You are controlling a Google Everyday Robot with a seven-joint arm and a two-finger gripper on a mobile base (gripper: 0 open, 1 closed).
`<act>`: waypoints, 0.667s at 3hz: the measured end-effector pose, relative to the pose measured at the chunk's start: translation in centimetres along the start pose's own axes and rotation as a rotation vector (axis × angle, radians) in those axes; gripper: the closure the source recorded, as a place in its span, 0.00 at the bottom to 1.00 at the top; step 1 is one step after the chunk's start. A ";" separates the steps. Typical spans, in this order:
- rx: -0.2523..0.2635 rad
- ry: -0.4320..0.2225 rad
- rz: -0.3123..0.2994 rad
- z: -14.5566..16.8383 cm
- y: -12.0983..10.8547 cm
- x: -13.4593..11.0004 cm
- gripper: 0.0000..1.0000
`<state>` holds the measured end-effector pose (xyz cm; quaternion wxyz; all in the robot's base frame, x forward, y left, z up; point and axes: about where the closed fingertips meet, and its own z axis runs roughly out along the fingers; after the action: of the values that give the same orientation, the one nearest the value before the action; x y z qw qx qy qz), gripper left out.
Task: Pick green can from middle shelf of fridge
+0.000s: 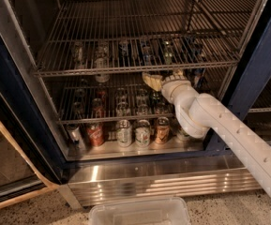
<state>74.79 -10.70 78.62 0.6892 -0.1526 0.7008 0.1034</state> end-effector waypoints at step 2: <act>0.075 0.053 0.021 0.4 -2.4 2.3 0.21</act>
Offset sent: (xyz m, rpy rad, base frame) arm 0.0178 -0.0439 -0.0341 0.0077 0.0777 -0.1404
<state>76.07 -12.98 76.46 0.6743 -0.1218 0.7239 0.0803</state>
